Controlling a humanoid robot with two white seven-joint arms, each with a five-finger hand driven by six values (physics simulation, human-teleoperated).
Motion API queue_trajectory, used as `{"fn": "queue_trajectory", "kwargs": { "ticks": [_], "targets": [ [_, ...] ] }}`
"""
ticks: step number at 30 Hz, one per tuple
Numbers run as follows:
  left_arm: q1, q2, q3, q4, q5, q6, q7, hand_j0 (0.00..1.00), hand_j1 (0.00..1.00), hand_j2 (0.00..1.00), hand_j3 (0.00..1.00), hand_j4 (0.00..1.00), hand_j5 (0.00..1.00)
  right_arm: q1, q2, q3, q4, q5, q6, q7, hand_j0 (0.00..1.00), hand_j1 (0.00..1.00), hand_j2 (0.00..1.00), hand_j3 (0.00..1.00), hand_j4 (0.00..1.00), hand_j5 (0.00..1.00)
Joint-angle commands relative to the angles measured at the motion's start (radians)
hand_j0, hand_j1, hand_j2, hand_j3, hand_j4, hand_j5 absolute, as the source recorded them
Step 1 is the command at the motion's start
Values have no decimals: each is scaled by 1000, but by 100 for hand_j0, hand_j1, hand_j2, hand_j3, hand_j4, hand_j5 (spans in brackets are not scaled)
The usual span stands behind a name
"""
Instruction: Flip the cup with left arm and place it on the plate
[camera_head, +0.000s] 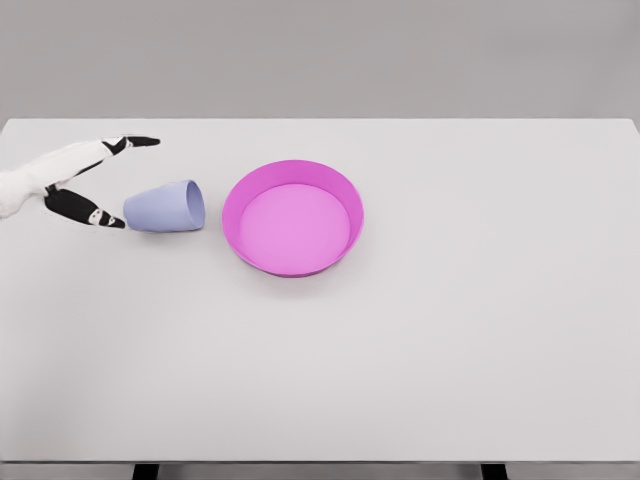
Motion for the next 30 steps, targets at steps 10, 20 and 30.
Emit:
{"fn": "queue_trajectory", "kwargs": {
  "ticks": [10, 20, 30],
  "targets": [
    [-15, -65, -80, 7, 2, 40, 1, 100, 100, 100, 100, 100, 100, 0, 0, 0, 0, 0, 0, 0, 100, 100, 100, 100, 100, 100],
    [-29, -107, -97, 29, -58, 185, 1, 100, 100, 100, 100, 100, 100, 0, 0, 0, 0, 0, 0, 0, 100, 100, 100, 100, 100, 100],
    [-46, -143, -99, 27, -57, 223, 1, 99, 99, 99, 99, 99, 99, 0, 0, -2, 0, 0, 0, 0, 100, 100, 100, 100, 100, 100]
  ]
}}
